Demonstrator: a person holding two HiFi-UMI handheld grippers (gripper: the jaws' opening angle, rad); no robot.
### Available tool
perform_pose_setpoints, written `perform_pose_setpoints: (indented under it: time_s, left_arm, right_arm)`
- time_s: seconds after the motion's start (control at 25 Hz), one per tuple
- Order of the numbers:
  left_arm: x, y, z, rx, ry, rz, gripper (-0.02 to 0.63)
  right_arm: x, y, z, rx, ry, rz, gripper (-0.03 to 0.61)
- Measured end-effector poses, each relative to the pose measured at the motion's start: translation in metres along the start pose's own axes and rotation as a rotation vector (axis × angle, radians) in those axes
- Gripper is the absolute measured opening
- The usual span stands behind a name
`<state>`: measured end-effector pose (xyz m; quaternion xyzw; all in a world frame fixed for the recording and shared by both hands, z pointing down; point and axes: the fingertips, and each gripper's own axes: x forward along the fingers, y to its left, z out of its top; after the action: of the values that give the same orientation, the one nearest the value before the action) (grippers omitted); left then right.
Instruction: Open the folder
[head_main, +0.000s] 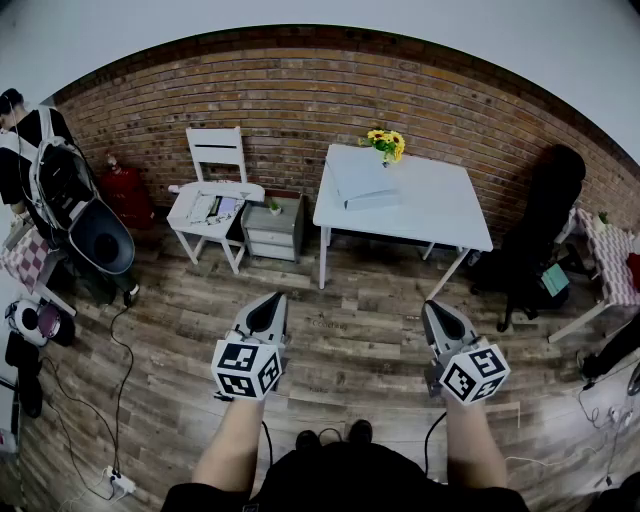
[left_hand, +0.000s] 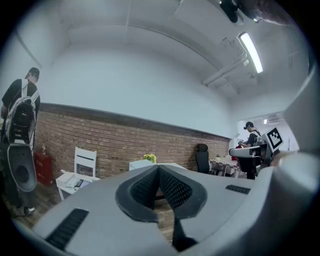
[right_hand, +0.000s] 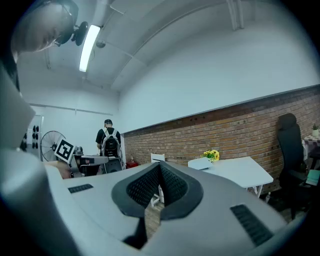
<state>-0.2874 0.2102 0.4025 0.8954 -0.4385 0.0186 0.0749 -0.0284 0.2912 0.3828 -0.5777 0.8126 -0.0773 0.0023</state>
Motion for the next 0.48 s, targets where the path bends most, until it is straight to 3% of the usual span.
perform_pose_setpoints:
  time_s: [0.36, 0.48]
  left_arm:
    - [0.023, -0.034, -0.001, 0.07, 0.027, -0.011, 0.018]
    - [0.031, -0.035, -0.001, 0.08, 0.031, 0.007, 0.018]
  right_arm:
    - [-0.014, -0.022, -0.003, 0.034, -0.005, -0.013, 0.011]
    - [-0.011, -0.033, -0.001, -0.011, 0.001, -0.017, 0.011]
